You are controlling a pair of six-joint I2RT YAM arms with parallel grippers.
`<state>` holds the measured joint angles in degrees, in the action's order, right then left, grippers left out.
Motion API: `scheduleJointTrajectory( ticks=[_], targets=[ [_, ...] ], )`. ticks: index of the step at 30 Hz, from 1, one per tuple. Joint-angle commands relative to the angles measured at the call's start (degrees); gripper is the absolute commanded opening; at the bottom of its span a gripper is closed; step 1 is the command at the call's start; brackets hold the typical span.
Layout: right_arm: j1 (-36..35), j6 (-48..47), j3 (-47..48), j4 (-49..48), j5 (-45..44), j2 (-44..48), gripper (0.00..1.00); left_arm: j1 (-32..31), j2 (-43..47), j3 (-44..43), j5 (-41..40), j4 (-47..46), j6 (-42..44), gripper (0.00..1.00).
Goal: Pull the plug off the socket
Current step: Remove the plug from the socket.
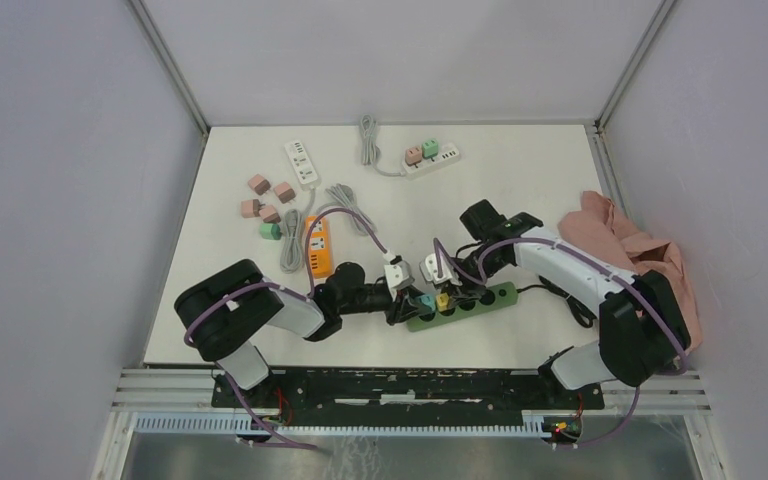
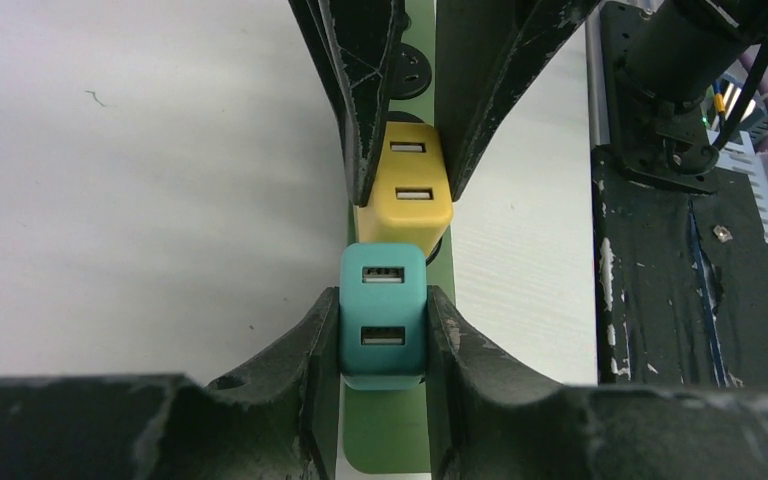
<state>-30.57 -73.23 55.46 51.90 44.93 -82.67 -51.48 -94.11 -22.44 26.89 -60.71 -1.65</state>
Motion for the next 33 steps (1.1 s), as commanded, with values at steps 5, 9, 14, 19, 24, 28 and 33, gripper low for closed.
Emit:
scheduleJointTrajectory(
  ticks=[5,9,14,19,24,28,33],
  targets=[
    [-5.2,28.9,7.1,-5.8,7.1,-1.4,0.00,1.4,-1.3,1.3,-4.9,8.9,2.9,0.03],
    [0.9,22.9,8.2,-0.6,-1.3,-0.8,0.00,1.4,-0.7,1.8,-5.5,9.4,3.2,0.03],
    [2.2,1.6,0.2,4.7,2.2,6.4,0.00,1.5,-1.4,1.4,-5.1,9.4,3.7,0.03],
    [-5.0,5.7,-0.2,1.9,11.5,3.7,0.00,1.6,-1.9,0.8,-4.5,9.5,3.7,0.03],
    [-6.7,21.7,7.1,-1.7,6.9,-1.2,0.00,1.5,-0.8,1.2,-4.9,9.7,3.4,0.03],
    [-0.8,9.9,10.2,10.7,5.3,-0.7,0.00,1.6,0.9,1.8,-5.2,8.9,1.8,0.04],
    [4.2,4.1,11.3,17.9,8.7,1.5,0.00,1.7,2.4,0.6,-5.6,8.2,-4.2,0.50]
  ],
)
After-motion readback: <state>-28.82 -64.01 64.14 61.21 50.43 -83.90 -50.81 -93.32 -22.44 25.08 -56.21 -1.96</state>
